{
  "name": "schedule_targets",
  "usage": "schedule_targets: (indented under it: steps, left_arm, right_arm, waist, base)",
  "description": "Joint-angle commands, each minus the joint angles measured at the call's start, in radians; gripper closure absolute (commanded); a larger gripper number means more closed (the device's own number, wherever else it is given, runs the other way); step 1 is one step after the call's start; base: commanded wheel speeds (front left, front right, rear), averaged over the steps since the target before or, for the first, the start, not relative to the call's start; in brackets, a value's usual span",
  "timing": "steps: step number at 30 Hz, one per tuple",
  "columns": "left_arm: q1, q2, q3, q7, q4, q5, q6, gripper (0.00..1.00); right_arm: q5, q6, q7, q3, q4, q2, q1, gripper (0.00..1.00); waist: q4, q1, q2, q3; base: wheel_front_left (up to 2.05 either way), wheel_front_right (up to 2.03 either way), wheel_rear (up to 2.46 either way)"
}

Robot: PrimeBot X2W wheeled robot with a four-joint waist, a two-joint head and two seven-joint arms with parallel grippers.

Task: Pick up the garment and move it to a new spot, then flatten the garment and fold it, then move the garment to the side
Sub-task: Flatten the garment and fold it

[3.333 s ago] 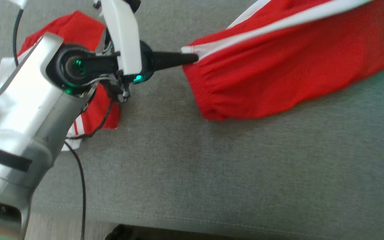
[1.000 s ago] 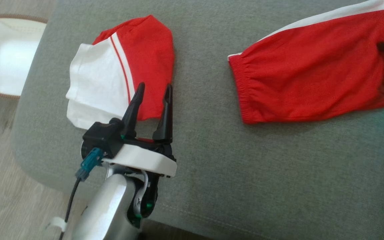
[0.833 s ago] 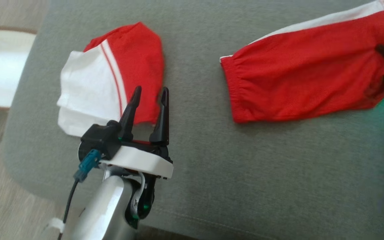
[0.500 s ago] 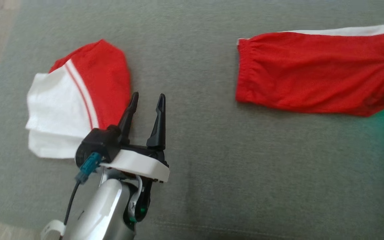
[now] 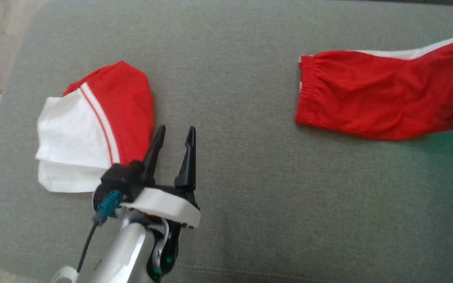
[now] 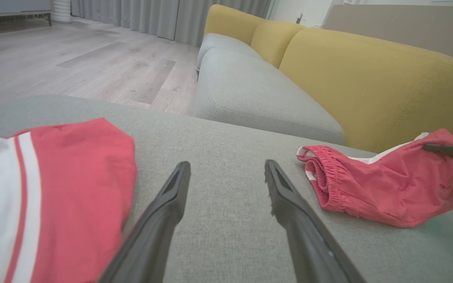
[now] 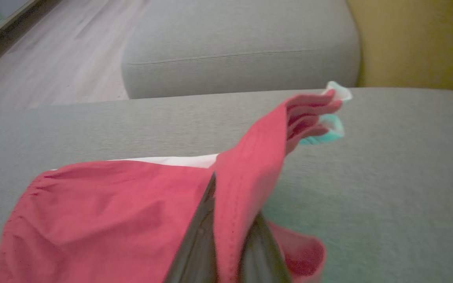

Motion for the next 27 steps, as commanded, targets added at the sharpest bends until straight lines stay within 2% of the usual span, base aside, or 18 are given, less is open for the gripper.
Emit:
schedule_targets:
  steps: [1, 11, 19, 20, 21, 22, 27]
  left_arm:
    - [0.001, 0.003, 0.021, -0.008, -0.023, -0.009, -0.001, 0.00]
    - [0.027, 0.003, 0.013, -0.008, -0.015, -0.039, 0.001, 0.00]
    - [0.022, 0.003, 0.016, -0.008, -0.019, -0.050, 0.007, 0.00]
    - [0.022, 0.003, 0.018, -0.008, -0.017, -0.050, 0.009, 0.00]
    - [0.021, 0.003, 0.021, -0.008, -0.016, -0.050, 0.010, 0.00]
    - [0.021, 0.003, 0.023, -0.008, -0.014, -0.050, 0.011, 0.00]
    - [0.019, 0.003, 0.025, -0.008, -0.013, -0.041, 0.016, 0.00]
  right_arm:
    - [-0.026, 0.008, 0.000, 0.032, -0.036, 0.015, -0.026, 1.00]
    - [-0.097, 0.008, 0.129, 0.146, -0.029, 0.137, -0.028, 1.00]
    - [-0.131, 0.008, 0.158, 0.190, 0.026, 0.216, -0.033, 1.00]
    - [-0.135, 0.008, 0.158, 0.196, 0.030, 0.223, -0.034, 0.89]
    - [-0.134, 0.008, 0.151, 0.198, 0.026, 0.232, -0.034, 0.53]
    - [-0.127, 0.008, 0.140, 0.195, 0.019, 0.241, -0.032, 0.00]
    - [-0.050, 0.008, 0.063, 0.164, -0.095, 0.262, 0.002, 0.00]
  waist:
    - [0.027, 0.0000, 0.0000, -0.027]
    - [0.091, 0.0000, 0.0000, -0.068]
    - [0.105, 0.0000, 0.0000, -0.059]
    - [0.103, 0.0000, 0.0000, -0.058]
    - [0.099, 0.0000, 0.0000, -0.057]
    - [0.094, 0.0000, 0.0000, -0.058]
    - [0.062, 0.0000, 0.0000, -0.079]
  base:
    - [0.00, 0.00, 0.00]
    - [0.00, 0.00, 0.00]
    - [0.00, 0.00, 0.00]
    - [0.00, 0.00, 0.00]
    - [0.00, 0.00, 0.00]
    - [0.00, 0.00, 0.00]
    - [0.00, 0.00, 0.00]
